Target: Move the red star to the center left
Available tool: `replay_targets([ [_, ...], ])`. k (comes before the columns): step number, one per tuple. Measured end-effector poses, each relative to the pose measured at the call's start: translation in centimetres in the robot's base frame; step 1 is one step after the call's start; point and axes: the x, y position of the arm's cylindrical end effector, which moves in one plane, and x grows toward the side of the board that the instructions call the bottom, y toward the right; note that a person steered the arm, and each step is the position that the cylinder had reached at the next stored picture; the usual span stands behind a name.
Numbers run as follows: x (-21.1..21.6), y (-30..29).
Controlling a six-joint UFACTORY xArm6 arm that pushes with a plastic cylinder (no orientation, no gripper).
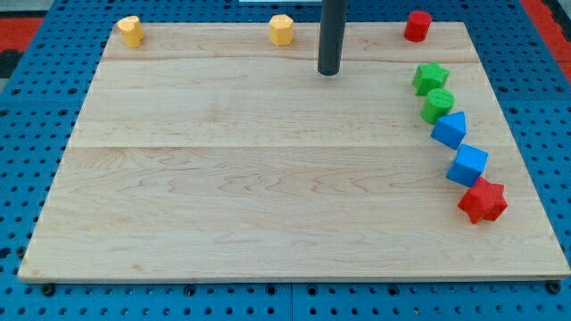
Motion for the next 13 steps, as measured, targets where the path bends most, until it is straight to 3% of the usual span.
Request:
replay_targets([
  [1, -0.7, 0.6],
  [2, -3.1, 6.4],
  [3, -2.6, 14.7],
  [4, 1.6, 20.7],
  [7, 21.4, 25.8],
  [8, 24.9, 24.8],
  [11, 24.3, 18.3],
  [13, 22.5, 9.9],
])
